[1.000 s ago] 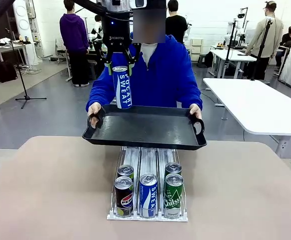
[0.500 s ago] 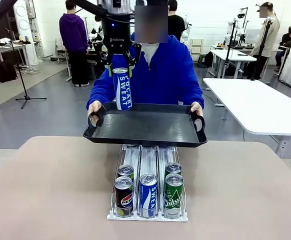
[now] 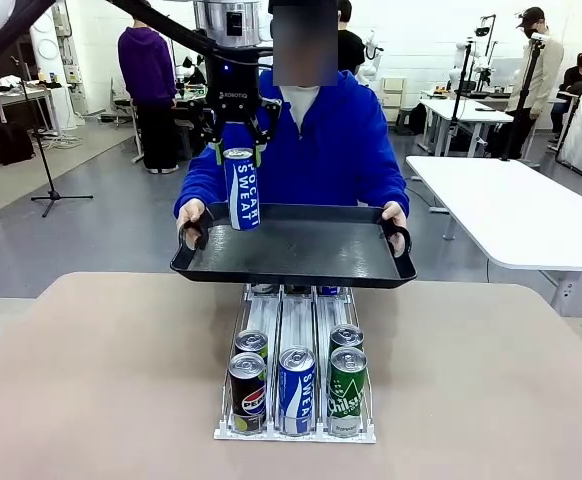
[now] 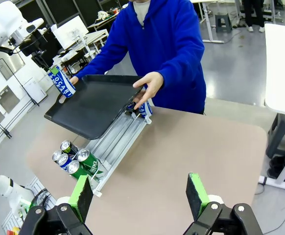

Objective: Retrieve and hand over the desired beverage to the person.
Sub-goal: Place the picked can on the Handle tray extended by the person.

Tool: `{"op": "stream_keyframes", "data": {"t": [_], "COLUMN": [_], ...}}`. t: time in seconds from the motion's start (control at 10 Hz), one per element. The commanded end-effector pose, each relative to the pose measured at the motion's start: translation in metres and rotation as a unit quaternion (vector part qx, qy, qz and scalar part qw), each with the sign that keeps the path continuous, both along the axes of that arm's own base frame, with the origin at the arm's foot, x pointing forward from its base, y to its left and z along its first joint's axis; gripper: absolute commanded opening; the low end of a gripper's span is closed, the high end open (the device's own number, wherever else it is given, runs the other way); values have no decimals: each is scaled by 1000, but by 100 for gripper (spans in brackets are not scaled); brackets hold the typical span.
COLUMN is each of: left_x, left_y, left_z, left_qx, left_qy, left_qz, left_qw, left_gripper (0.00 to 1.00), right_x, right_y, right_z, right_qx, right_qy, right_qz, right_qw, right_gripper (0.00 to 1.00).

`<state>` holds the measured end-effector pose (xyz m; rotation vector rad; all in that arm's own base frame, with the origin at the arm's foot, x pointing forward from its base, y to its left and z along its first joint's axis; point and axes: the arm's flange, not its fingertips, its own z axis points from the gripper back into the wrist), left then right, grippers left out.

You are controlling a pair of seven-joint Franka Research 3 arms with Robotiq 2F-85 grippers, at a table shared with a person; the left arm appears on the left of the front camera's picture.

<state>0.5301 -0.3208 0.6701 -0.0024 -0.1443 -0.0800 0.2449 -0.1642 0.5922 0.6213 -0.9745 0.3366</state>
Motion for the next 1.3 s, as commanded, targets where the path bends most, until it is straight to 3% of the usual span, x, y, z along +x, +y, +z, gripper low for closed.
{"op": "stream_keyframes", "data": {"t": [0.0,0.9,1.0,1.1,1.2], "left_x": [-1,20,21,22,21], "left_y": [5,3,2,2,2], "left_z": [-4,-25,-25,-24,-25], "left_qx": [10,30,31,30,30], "left_qy": [-15,3,5,5,6], "left_qz": [-3,13,13,12,12], "left_qw": [1000,999,999,999,999], "left_gripper": [58,58,63,100,100], "right_x": [1,1,1,1,1], "right_y": [1,1,1,1,1], "right_z": [-1,-1,-1,-1,-1], "right_qx": [3,3,3,3,3], "right_qy": [-2,-2,-2,-2,-2], "right_qz": [7,7,7,7,7], "right_qw": [1000,1000,1000,1000,1000], "right_gripper": [100,100,100,100,100]}}
